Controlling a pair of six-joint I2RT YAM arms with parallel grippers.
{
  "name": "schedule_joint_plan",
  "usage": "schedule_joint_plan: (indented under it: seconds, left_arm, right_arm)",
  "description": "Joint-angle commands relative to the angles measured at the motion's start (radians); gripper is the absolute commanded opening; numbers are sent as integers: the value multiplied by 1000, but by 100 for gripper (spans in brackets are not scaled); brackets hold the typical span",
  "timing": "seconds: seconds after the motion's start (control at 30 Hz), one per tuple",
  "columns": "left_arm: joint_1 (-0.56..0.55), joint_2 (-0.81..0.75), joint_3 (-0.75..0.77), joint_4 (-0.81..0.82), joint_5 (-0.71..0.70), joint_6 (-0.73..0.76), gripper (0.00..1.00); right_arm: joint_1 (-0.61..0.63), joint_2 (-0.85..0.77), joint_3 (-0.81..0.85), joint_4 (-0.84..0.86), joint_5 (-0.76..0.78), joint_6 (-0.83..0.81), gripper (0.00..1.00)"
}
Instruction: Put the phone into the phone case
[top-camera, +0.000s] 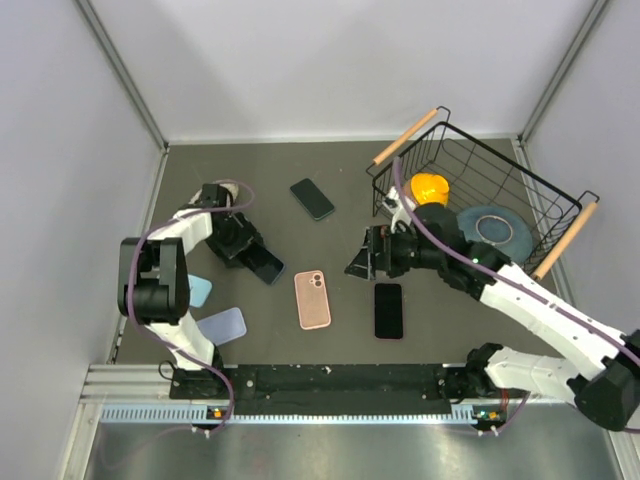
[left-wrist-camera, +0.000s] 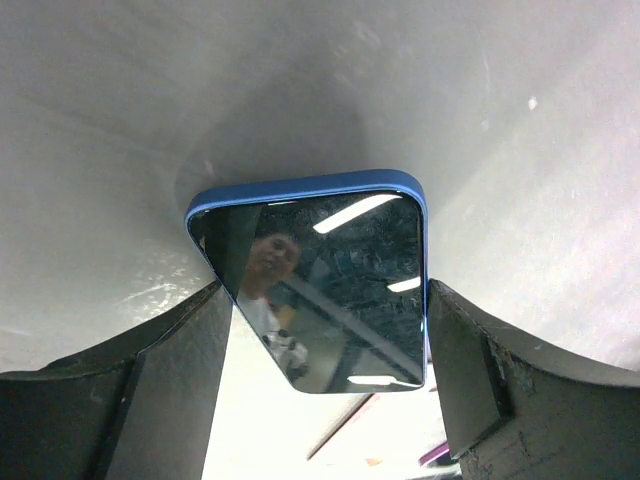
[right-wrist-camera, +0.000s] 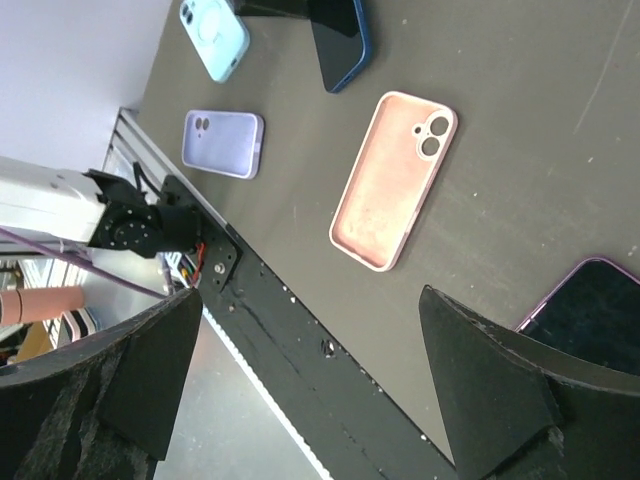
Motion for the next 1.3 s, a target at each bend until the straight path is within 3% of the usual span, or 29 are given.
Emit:
schedule_joint_plan:
  seconds: [0.0,0.47,0.63,0.9,1.27]
  left_arm:
    - [-27,-60,-69,85,166,135,38]
    - [-95,-206,-183,157,339,166,37]
    - [-98,-233,-232,179,387,177,37]
    - [-98,-252,-274,202,393,181,35]
    - [-98,-239,-277,211,404,175,35]
  right_arm:
    - [40,93,-7,135,-13,-3,89]
    - [78,464,79,359,-36,0,68]
    - [106,576,112,464,-73,28,67]
    - [129,745,198,507,-35,-64,65]
    - [138,846,231,561,-93,-60,57]
